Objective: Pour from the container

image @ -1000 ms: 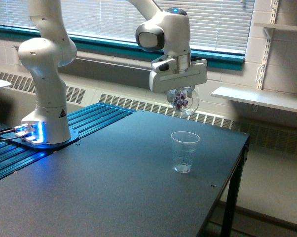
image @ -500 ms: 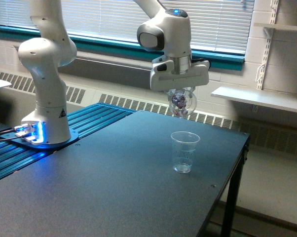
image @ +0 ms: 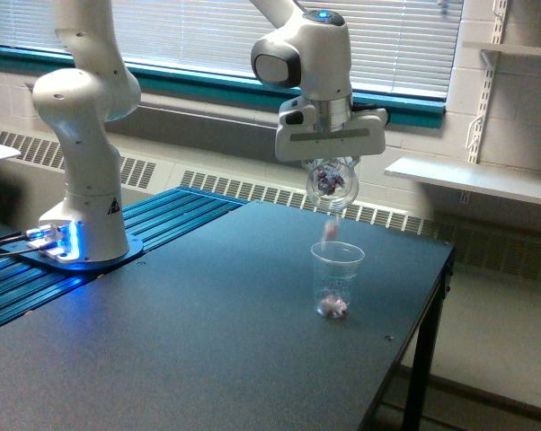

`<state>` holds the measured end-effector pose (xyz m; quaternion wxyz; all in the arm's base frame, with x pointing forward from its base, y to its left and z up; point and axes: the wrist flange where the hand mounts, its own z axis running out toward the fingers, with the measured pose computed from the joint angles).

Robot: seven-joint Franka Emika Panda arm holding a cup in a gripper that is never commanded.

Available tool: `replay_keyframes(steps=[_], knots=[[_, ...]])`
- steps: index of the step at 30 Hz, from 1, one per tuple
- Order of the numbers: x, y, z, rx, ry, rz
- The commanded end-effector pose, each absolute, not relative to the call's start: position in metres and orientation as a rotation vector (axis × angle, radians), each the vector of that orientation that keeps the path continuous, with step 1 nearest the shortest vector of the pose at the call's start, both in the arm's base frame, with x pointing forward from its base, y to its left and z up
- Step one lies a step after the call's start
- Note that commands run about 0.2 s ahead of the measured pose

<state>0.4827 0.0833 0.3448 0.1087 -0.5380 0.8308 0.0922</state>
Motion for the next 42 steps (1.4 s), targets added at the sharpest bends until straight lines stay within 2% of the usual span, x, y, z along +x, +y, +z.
replay_keyframes(steps=[1,32,42], knots=[[0.485,0.078,0.341,-1.420,2.558,0.328],[0.502,0.086,0.346,-1.424,2.528,0.394],[0.505,0.090,0.346,-1.439,2.525,0.349]])
